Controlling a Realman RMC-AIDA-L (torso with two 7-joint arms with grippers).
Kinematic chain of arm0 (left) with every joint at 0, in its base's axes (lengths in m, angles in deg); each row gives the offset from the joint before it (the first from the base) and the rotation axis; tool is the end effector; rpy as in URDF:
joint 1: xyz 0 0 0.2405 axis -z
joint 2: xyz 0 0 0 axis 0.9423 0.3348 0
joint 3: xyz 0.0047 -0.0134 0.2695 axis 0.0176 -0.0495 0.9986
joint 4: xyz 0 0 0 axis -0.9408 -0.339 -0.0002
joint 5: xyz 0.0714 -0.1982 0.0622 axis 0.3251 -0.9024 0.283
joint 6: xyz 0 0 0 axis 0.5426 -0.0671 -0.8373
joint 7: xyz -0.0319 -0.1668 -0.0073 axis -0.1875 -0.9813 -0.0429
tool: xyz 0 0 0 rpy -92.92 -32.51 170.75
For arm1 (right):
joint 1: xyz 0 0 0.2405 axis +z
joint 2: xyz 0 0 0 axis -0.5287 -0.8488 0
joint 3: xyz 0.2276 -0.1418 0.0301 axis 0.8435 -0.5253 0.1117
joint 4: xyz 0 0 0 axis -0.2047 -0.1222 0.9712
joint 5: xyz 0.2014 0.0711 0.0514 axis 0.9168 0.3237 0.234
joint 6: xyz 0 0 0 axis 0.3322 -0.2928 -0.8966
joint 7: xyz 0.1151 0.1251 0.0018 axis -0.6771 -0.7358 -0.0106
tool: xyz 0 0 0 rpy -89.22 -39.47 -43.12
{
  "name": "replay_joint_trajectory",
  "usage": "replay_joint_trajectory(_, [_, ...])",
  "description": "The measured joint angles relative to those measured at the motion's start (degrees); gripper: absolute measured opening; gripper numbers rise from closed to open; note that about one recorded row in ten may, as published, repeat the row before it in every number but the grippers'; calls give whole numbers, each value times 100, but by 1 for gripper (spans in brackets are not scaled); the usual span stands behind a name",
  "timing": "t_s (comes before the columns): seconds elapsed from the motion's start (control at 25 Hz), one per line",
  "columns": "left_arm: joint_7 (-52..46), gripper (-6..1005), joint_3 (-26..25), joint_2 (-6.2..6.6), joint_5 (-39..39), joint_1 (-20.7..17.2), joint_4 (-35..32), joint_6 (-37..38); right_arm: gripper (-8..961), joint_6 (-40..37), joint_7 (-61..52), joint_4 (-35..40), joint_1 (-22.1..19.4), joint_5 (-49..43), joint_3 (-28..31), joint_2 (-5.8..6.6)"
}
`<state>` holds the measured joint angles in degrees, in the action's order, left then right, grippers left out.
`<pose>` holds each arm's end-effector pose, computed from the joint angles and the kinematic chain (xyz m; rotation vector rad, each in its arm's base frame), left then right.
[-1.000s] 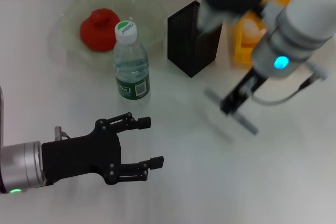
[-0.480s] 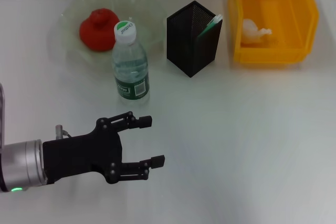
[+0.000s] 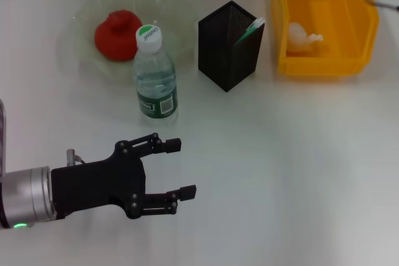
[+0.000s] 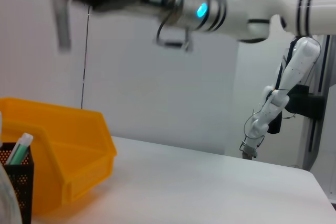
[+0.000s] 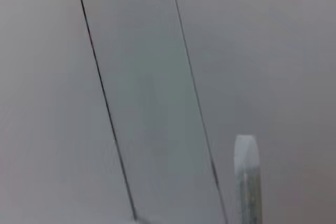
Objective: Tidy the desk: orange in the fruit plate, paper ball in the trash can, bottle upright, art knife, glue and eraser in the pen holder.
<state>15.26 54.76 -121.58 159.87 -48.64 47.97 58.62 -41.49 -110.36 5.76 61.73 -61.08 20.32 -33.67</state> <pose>-0.2850 0.2656 -0.0777 -2.8023 -0.3097 -0.9255 0.1718 0.4249 0.0428 -2.4108 0.5522 0.9874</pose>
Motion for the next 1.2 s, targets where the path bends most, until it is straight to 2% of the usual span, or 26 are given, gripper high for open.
replay_joint_trajectory(0.12, [0,842,0,0,0,-1,0,1,124,46,100,-987,462,-409,-6,142])
replay_joint_trajectory(0.24, [0,842,3,0,0,-6,0,1,124,137,178,-1192,563,-623,-20,131])
replay_joint_trajectory(0.32, [0,842,50,0,0,-7,0,-15,124,389,291,-1319,650,-899,-50,76])
replay_joint_trajectory(0.6, [0,842,81,0,0,-5,0,-25,123,671,422,-1516,811,-1027,-53,27])
replay_joint_trajectory(0.68, [0,842,81,0,0,-9,0,-25,123,735,578,-1507,814,-988,-3,-40])
replay_joint_trajectory(0.72, [0,842,80,0,0,-12,0,-25,122,764,826,-1492,806,-883,57,-133])
replay_joint_trajectory(0.8, [0,842,80,0,0,-12,0,-25,122,791,966,-1496,801,-799,74,-167])
replay_joint_trajectory(1.2, [0,842,88,0,0,-3,7,-39,121,1354,2456,-2712,1228,346,34,-211])
